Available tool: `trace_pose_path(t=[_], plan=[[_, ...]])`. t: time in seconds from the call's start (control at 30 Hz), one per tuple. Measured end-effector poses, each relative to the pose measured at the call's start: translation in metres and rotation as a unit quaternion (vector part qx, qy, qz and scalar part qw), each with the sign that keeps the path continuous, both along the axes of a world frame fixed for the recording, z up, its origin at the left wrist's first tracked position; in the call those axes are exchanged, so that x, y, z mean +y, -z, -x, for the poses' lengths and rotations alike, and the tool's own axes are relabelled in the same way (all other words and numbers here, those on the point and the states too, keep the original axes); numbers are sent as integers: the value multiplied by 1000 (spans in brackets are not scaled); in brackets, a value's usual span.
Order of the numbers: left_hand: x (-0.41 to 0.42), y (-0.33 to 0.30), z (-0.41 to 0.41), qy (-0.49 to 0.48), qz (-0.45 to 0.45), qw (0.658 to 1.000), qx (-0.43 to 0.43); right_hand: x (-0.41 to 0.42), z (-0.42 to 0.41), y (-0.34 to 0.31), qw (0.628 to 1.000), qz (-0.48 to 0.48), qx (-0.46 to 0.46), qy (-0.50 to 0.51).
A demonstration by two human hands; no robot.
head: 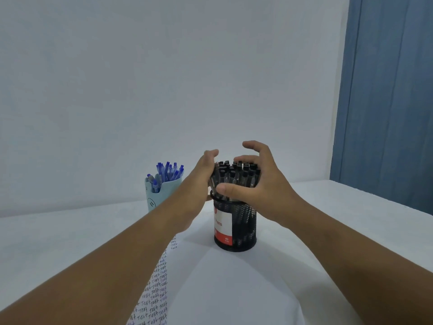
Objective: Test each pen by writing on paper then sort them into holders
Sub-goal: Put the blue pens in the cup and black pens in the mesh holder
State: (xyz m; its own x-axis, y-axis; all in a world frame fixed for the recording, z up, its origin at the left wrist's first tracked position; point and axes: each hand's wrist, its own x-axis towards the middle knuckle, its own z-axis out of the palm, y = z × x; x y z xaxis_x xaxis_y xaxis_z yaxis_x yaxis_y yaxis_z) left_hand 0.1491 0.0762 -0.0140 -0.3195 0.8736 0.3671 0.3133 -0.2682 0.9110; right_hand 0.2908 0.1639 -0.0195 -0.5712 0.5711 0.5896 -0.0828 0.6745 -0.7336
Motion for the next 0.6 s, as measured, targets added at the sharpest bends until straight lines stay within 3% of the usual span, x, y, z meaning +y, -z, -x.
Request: trace_pose_path(t=[0.27,0.47,0.6], plan=[[2,-8,-4,-34,6,999,-9,2,3,2,1000,16,5,-19],[3,-11,0,-33,38,995,-92,-4,5,4,1000,-11,11,6],[0,-13,8,-13,58,992,-112,-2,4,3,1000,22,10,-11]])
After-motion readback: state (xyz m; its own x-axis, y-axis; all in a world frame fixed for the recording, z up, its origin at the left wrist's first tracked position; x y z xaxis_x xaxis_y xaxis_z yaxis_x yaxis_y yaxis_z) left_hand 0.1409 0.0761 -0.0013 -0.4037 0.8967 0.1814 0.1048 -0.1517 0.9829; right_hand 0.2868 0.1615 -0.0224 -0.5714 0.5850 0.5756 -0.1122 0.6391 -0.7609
